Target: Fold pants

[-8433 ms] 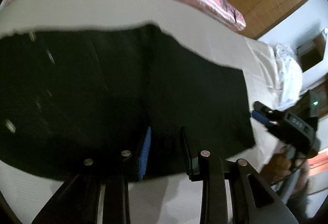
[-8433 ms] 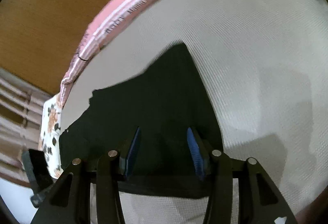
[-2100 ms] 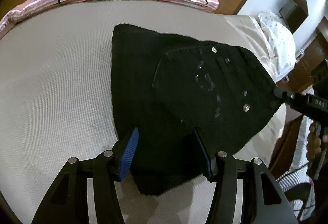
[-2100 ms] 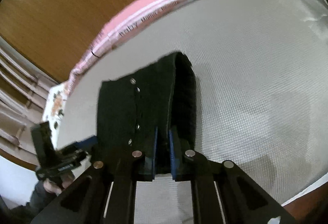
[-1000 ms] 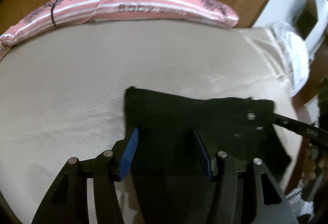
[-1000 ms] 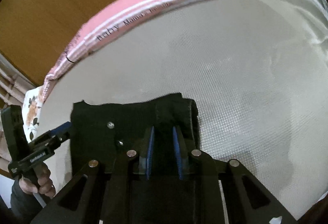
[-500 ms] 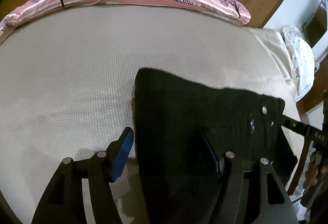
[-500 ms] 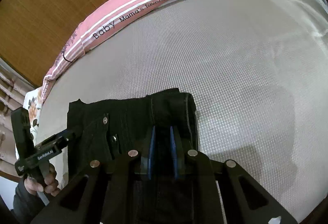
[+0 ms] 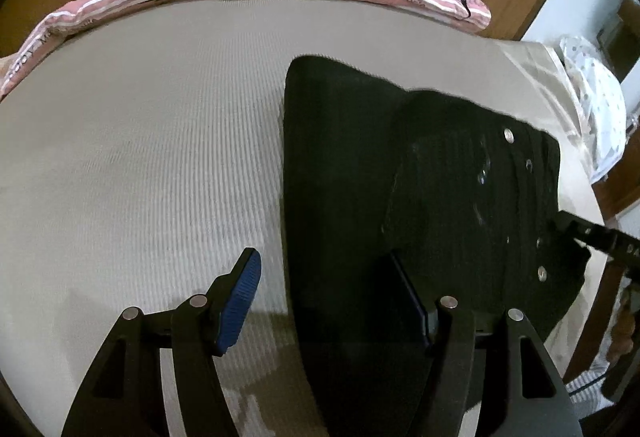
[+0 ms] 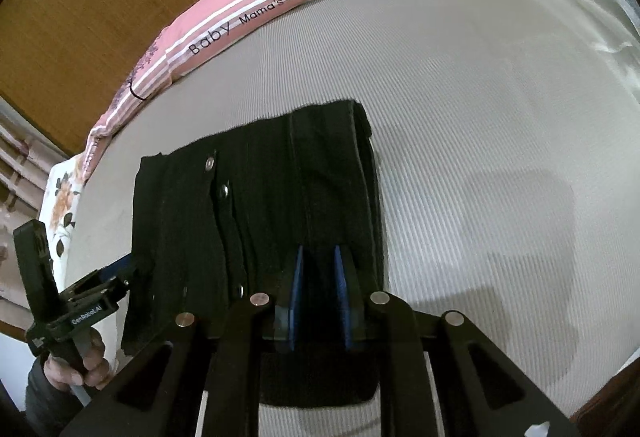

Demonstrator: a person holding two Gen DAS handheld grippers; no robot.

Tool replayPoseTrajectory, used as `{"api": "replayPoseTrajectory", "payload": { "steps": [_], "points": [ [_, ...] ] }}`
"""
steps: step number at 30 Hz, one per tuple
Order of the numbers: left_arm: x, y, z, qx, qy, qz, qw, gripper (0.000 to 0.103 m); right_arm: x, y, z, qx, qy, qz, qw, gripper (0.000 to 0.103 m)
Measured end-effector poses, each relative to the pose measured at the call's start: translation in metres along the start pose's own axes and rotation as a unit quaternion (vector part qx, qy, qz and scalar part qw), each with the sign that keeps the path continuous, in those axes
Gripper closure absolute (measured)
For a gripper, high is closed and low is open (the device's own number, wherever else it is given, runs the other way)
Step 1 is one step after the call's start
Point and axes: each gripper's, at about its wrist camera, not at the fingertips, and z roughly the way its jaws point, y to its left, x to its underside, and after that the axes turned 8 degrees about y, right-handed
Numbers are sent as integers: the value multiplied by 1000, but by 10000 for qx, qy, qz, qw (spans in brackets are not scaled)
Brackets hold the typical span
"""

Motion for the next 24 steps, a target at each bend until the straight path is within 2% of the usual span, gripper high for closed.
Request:
{"api": "replayPoseTrajectory", "payload": {
  "steps": [8,24],
  "points": [
    [26,-8,-7,-112,-88,27,9999,37,21,-1,-13,-30,-90,-76,9999,82],
    [45,-17,-13,-424,-282,91,9987,37,41,4,-24,93,-239,-349,9991,76]
  ]
}}
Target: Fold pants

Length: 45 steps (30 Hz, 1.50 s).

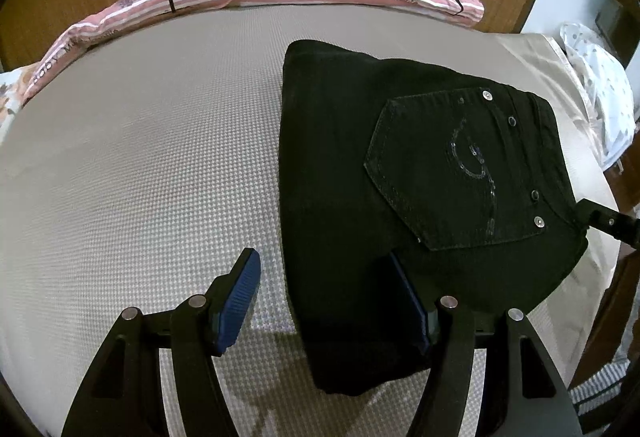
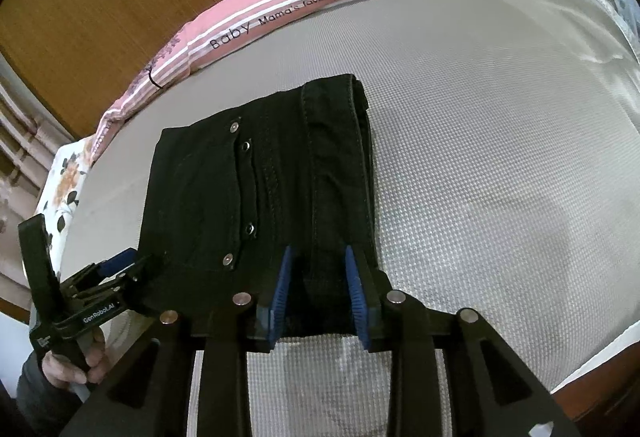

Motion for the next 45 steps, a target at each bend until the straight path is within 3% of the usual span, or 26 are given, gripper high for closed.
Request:
{"api": "replayPoseTrajectory", "payload": {
  "steps": [12,15,17,24,32,45],
  "points": [
    [0,-5,-4,-151,-36,93,9998,37,1,10,-8,-90,139,-370,9992,61],
    [-2,2,-8,250,32,87,9996,37,0,2,-14,-398,157,-255,9988,51],
    [-5,14,-12,688,52,-66,9976,37,-3,-10,-17,-576,109,-96,9982,50],
    [-16,44,-4,1753,402,-776,9806,37,-12,-54,1,-1242,410,583,9897,46],
    [-19,51,14,2355,746,-1250,9609,37,-14,-73,22,-1633,627,983,9797,46],
    [-32,60,29,2933,721,-1345,9438,37,-32,-59,58,-2403,1010,730,9627,46]
  ]
}}
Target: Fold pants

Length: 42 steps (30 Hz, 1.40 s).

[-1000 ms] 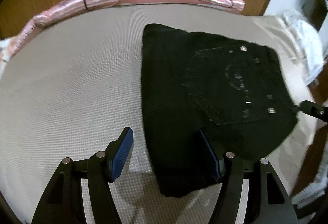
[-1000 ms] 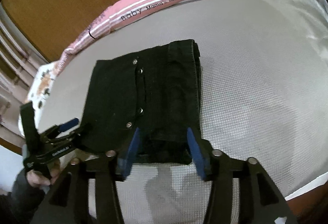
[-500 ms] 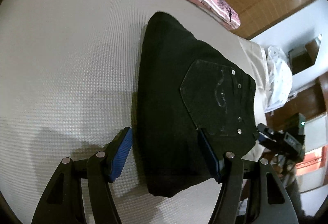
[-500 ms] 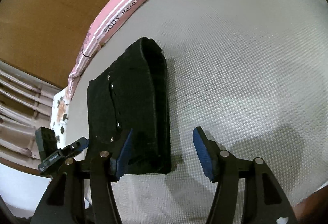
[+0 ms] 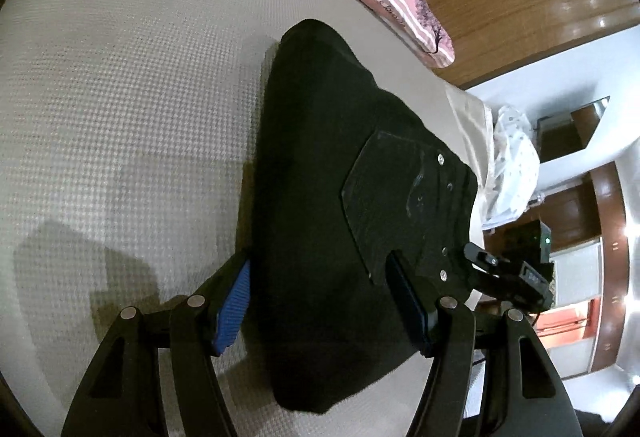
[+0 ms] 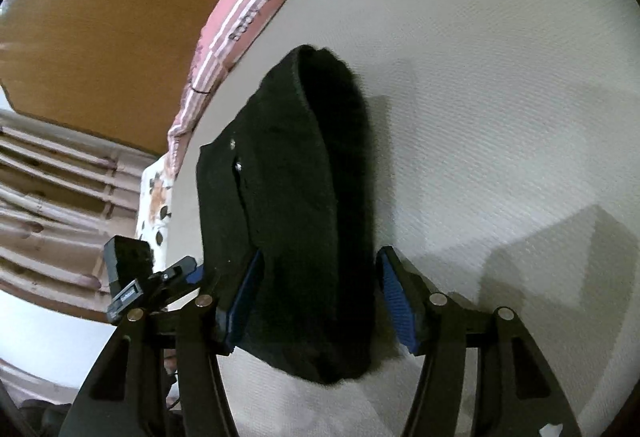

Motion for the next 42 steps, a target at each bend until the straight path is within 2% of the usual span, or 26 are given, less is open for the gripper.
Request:
{"api": "replayPoseTrajectory", "payload": {
  "steps": [8,11,13,14,16,20,25,28,31,35,42],
  "points": [
    [-11,3,6,369,-163,90,9991,37,-16,2,11,-256,11,25,9997,47],
    [-16,1,10,468,-141,101,9988,37,-20,5,15,-220,-35,-24,9997,51],
    [-16,-2,12,392,-151,153,9990,47,-21,6,16,-172,-81,-21,9998,59],
    [-15,-4,12,326,-157,244,9990,51,-22,7,19,-153,-91,6,9998,60],
    [-10,1,10,226,-210,282,9991,68,-21,6,19,-192,-114,31,9997,63],
    [-12,11,13,405,-228,102,9989,74,-18,2,17,-239,-154,90,9996,63],
    [-14,7,14,252,-205,161,9993,74,-19,8,20,-193,-190,118,9996,63],
    [-14,1,13,46,-168,162,9997,74,-18,11,21,-111,-209,135,9996,63],
    [-14,-15,16,-481,-179,370,9980,74,-17,18,22,162,-261,19,9995,64],
    [-12,-31,18,-1065,-180,597,9924,74,-16,25,23,411,-327,30,9986,65],
    [-11,-51,20,-1694,-194,958,9807,81,-14,39,22,722,-483,94,9962,72]
  ]
}}
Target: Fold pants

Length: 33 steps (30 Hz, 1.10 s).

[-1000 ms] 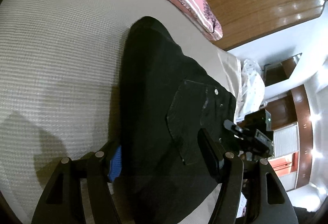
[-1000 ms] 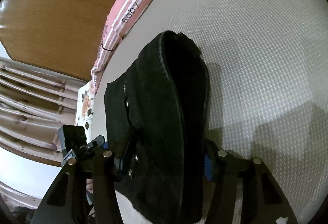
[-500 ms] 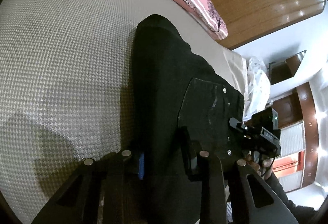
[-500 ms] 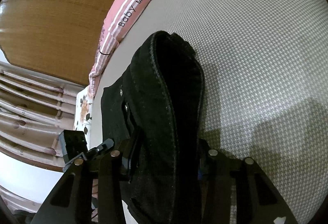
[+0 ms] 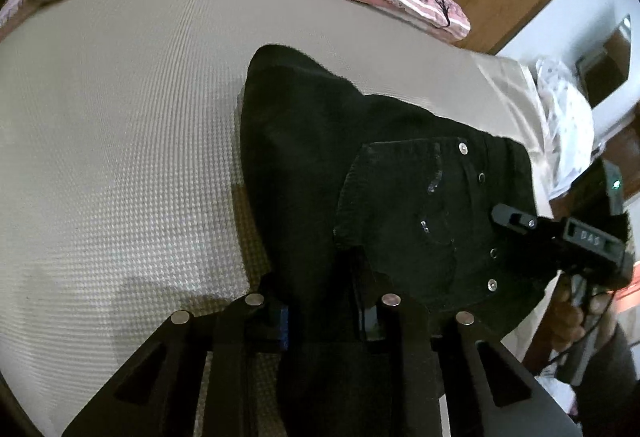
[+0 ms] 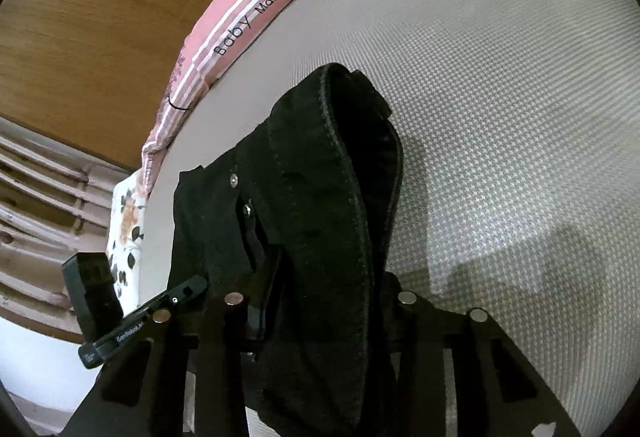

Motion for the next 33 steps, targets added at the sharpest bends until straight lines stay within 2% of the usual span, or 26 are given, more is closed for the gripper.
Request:
{"api": "replayPoseTrajectory", "payload": {
  "steps": [12,18,33],
  "points": [
    [12,-7,-20,-162,-119,238,9995,88,7,34,-14,204,-96,-202,9995,81],
    [21,-7,-33,-347,-171,367,9986,89,16,48,-13,271,-35,-341,9990,82],
    [35,27,-72,-613,-484,159,9968,89,25,91,12,121,189,-641,9977,82]
  ]
}}
